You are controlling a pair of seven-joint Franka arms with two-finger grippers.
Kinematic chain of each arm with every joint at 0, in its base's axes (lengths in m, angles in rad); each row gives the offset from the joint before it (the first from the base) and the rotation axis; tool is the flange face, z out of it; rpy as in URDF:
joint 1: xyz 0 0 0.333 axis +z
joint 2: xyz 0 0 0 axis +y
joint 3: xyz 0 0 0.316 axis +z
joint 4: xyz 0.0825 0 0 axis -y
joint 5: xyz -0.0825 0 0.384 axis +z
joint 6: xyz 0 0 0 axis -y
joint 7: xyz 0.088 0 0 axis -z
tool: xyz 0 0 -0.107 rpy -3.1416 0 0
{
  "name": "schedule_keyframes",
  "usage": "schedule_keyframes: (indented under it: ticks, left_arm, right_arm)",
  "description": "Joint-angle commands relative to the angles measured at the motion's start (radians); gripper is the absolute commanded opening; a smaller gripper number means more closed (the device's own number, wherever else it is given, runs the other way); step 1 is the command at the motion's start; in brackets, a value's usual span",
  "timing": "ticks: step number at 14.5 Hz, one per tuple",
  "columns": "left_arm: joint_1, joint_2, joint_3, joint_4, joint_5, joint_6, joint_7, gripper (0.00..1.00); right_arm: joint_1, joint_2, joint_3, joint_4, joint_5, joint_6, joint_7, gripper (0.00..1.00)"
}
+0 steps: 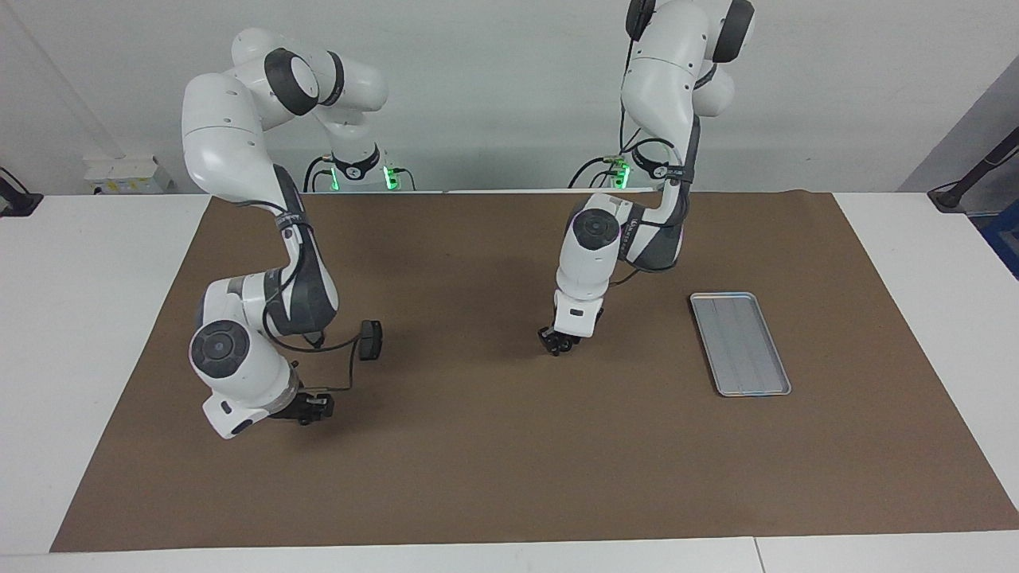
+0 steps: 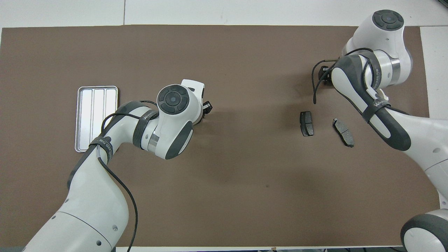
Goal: Pick bearing gear from pile to tray
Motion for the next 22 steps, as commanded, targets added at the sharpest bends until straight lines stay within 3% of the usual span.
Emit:
schedule_keyframes:
  ticks: [1, 3, 6, 11, 16, 19, 22]
  left_arm:
    - [-0.008, 0.022, 0.005, 0.015, 0.012, 0.001, -0.021, 0.00]
    - [-0.008, 0.022, 0.006, 0.020, 0.012, -0.019, -0.021, 0.00]
    - [0.020, -0.012, 0.023, 0.063, 0.050, -0.162, -0.004, 0.00]
    - [0.242, -0.259, 0.023, -0.108, 0.063, -0.275, 0.392, 0.00]
    - [0.479, -0.303, 0.022, -0.216, 0.061, -0.237, 0.845, 0.00]
    - [0.504, -0.311, 0.022, -0.259, 0.058, -0.174, 0.875, 0.00]
    - [0.517, -0.327, 0.020, -0.334, 0.058, -0.059, 0.910, 0.00]
  right_arm:
    - [-0.021, 0.012, 0.011, -0.011, -0.032, 0.003, 0.005, 0.52]
    - [-0.020, 0.012, 0.011, -0.011, -0.035, 0.003, 0.005, 0.44]
    - [-0.020, 0.015, 0.009, -0.011, -0.037, 0.006, 0.007, 0.36]
    - [-0.020, 0.018, 0.003, -0.011, -0.037, 0.009, 0.005, 0.19]
    - [-0.020, 0.020, -0.009, -0.011, -0.038, 0.015, -0.001, 0.14]
    - [-0.011, 0.010, -0.009, -0.005, -0.037, -0.008, 0.007, 0.11]
    - [0.031, -0.019, -0.009, 0.022, -0.028, -0.117, 0.036, 0.11]
